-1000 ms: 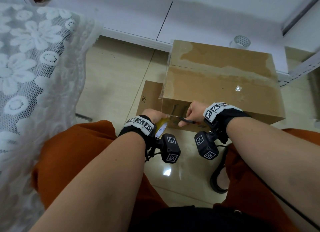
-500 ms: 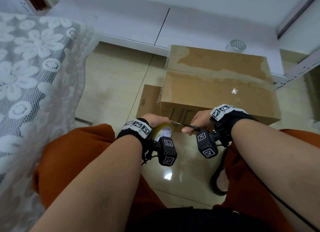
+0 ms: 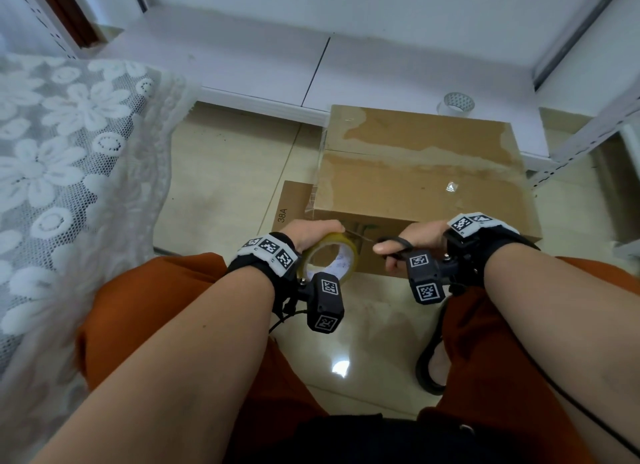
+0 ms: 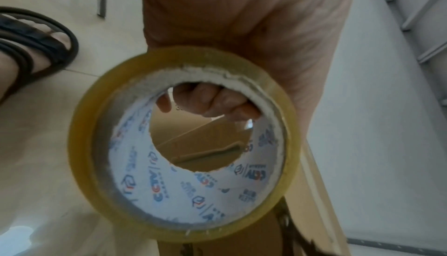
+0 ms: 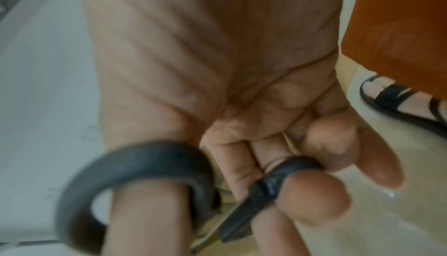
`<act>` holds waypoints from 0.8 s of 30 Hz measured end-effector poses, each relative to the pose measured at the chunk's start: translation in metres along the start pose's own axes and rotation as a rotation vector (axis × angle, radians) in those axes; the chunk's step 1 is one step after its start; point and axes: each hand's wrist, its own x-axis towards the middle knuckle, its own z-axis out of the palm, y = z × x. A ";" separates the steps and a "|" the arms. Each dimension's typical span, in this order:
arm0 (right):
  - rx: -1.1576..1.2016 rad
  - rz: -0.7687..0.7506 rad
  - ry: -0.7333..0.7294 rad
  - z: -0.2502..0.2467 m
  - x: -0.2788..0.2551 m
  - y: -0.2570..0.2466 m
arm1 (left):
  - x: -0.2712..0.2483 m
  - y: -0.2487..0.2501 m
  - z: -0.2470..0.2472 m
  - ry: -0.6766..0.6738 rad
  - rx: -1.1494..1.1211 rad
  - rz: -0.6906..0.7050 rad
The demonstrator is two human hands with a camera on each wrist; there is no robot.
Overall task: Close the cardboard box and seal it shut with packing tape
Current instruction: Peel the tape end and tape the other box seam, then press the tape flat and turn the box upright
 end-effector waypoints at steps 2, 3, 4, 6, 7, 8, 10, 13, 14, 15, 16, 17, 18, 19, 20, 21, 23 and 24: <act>0.083 -0.083 0.035 0.000 -0.005 -0.007 | -0.007 0.008 0.001 0.017 -0.072 0.042; 0.145 -0.133 0.051 -0.001 -0.006 -0.011 | -0.010 0.012 0.001 0.033 -0.114 0.056; 0.211 -0.188 0.081 -0.001 -0.008 -0.016 | -0.012 0.016 -0.001 0.055 -0.146 0.068; 0.337 -0.282 0.231 -0.002 -0.009 -0.029 | -0.019 0.025 -0.009 0.100 -0.220 0.089; 0.383 -0.323 0.333 -0.003 -0.010 -0.037 | -0.022 0.029 -0.014 0.116 -0.285 0.105; 0.408 -0.352 0.429 -0.004 -0.010 -0.045 | -0.025 0.033 -0.021 0.114 -0.354 0.125; 0.362 -0.397 0.553 -0.004 -0.013 -0.063 | -0.031 0.040 -0.034 0.107 -0.463 0.174; 0.309 -0.482 0.576 -0.002 -0.021 -0.087 | -0.045 0.056 -0.053 0.197 -0.464 0.303; 0.297 -0.513 0.577 -0.001 -0.025 -0.097 | -0.052 0.062 -0.060 0.255 -0.455 0.358; 0.281 -0.544 0.592 -0.001 -0.029 -0.105 | -0.059 0.069 -0.068 0.304 -0.454 0.413; 0.260 -0.578 0.617 0.001 -0.035 -0.115 | -0.065 0.076 -0.077 0.340 -0.459 0.461; 0.243 -0.611 0.646 0.003 -0.041 -0.125 | -0.072 0.082 -0.086 0.365 -0.458 0.508; 0.232 -0.645 0.673 0.006 -0.045 -0.135 | -0.078 0.088 -0.096 0.384 -0.444 0.548; 0.234 -0.678 0.697 0.007 -0.047 -0.144 | -0.084 0.093 -0.105 0.406 -0.423 0.586; 0.252 -0.711 0.707 0.009 -0.049 -0.155 | -0.090 0.096 -0.116 0.443 -0.394 0.620; 0.282 -0.746 0.712 0.013 -0.051 -0.165 | -0.095 0.100 -0.126 0.496 -0.351 0.649; 0.308 -0.807 0.746 0.020 -0.053 -0.186 | -0.106 0.103 -0.148 0.650 -0.214 0.682; 0.302 -0.827 0.762 0.024 -0.053 -0.197 | -0.110 0.103 -0.158 0.746 -0.114 0.683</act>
